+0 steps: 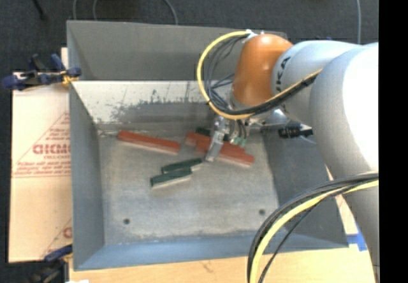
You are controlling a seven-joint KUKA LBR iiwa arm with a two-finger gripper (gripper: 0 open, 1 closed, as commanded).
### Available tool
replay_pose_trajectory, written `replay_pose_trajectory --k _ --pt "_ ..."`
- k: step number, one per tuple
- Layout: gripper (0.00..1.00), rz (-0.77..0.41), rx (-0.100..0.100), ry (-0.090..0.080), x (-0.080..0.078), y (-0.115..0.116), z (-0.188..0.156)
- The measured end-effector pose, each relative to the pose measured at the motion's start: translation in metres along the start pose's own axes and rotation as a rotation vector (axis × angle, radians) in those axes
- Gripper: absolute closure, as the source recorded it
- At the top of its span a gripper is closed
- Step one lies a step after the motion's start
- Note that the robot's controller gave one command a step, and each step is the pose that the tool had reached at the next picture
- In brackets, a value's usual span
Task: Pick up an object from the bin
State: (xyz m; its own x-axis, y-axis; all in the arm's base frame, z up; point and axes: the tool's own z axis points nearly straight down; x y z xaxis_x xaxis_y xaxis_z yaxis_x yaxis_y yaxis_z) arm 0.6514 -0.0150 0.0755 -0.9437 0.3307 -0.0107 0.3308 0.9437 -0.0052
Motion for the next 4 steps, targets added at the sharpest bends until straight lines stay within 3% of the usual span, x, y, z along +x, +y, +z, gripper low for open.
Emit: replay_pose_trajectory --k 2,3,4 --pt "1.0 0.0 0.0 0.001 0.0 -0.001 -0.001" --pt "1.0 0.001 0.0 0.009 0.001 -0.001 -0.007" --pt "1.0 0.001 -0.001 0.013 0.002 -0.001 -0.026"
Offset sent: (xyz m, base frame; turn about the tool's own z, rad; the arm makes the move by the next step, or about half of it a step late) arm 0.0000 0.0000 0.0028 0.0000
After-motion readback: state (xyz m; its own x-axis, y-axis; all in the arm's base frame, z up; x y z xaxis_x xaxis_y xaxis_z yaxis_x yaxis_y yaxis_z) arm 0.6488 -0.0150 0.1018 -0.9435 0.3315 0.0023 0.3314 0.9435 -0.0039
